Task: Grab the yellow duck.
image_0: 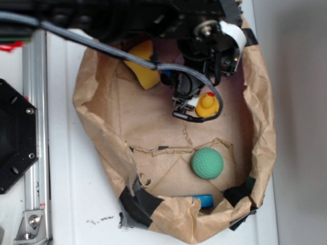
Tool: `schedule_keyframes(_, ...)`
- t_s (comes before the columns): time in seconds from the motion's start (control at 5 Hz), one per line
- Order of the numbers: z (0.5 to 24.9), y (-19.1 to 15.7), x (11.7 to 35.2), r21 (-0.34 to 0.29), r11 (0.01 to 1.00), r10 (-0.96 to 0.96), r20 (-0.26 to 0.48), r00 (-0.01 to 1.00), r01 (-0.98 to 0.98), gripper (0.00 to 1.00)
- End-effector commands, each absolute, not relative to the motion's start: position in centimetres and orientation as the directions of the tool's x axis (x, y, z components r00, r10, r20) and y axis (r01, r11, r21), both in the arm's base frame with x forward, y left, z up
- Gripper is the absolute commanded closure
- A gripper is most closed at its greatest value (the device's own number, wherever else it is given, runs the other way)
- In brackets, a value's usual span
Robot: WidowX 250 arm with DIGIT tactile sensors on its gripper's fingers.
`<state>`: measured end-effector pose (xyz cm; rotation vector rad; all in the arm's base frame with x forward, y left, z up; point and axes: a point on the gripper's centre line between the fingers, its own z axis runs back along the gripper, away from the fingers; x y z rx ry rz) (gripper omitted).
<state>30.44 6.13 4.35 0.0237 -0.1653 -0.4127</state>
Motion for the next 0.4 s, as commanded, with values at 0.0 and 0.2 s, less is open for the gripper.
schedule_keyframes(0.0,4.1,3.7,31.3,0.029,0.922,-0.382,0.211,0.9,0.385,0.0)
schedule_keyframes(0.2,3.1,2.0,30.4,0.019,0.902,-0.427,0.171,0.888,0.431,0.0)
